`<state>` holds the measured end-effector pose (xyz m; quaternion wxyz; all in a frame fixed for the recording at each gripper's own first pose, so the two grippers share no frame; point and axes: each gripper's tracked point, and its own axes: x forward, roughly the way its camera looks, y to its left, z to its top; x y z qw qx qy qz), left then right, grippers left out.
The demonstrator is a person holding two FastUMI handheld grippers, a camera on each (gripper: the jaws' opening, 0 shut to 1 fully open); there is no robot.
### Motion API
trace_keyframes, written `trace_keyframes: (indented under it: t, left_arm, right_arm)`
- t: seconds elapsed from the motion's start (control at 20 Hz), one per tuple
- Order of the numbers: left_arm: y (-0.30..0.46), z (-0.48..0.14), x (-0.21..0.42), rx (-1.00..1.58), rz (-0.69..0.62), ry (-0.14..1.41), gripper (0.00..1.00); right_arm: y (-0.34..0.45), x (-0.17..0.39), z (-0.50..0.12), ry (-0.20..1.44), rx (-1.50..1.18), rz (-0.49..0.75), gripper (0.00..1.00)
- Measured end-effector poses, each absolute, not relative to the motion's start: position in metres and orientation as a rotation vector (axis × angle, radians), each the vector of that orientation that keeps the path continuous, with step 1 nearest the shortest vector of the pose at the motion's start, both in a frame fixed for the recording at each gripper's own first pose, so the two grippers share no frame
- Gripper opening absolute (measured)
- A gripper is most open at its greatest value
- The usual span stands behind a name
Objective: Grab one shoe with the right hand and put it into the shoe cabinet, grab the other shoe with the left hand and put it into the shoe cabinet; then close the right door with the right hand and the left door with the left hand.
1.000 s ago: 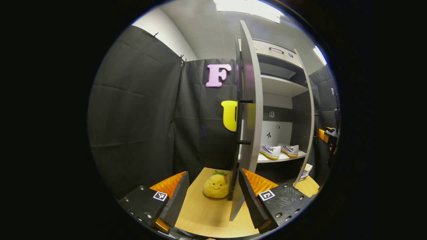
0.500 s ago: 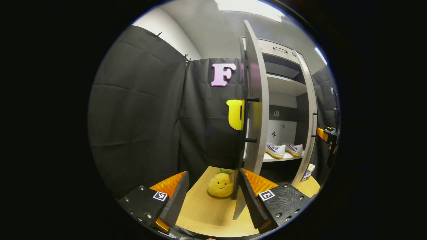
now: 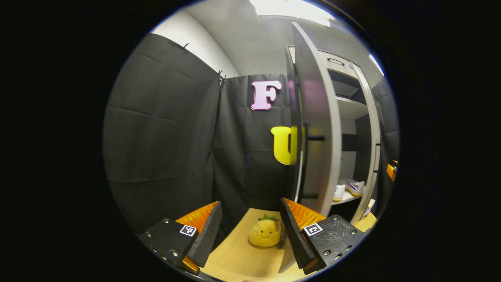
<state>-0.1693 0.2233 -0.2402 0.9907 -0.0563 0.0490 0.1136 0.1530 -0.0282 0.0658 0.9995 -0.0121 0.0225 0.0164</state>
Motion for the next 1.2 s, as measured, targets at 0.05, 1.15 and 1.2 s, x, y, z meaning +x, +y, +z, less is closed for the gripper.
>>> trace_keyframes:
  t: [0.05,1.15,1.2]
  left_arm:
    - [0.225,-0.237,-0.163,-0.115,0.226,0.096,0.8]
    - [0.148,-0.214,-0.138,-0.082,0.038,0.041,0.79]
    - [0.143,-0.216,-0.138,-0.089,0.028,0.04,0.78]
  right_arm:
    - [-0.036,0.149,0.061,0.055,-0.027,0.023,0.98]
    - [-0.067,0.117,0.023,0.128,0.004,-0.021,0.97]
    - [-0.068,0.117,0.023,0.129,0.0,-0.025,0.98]
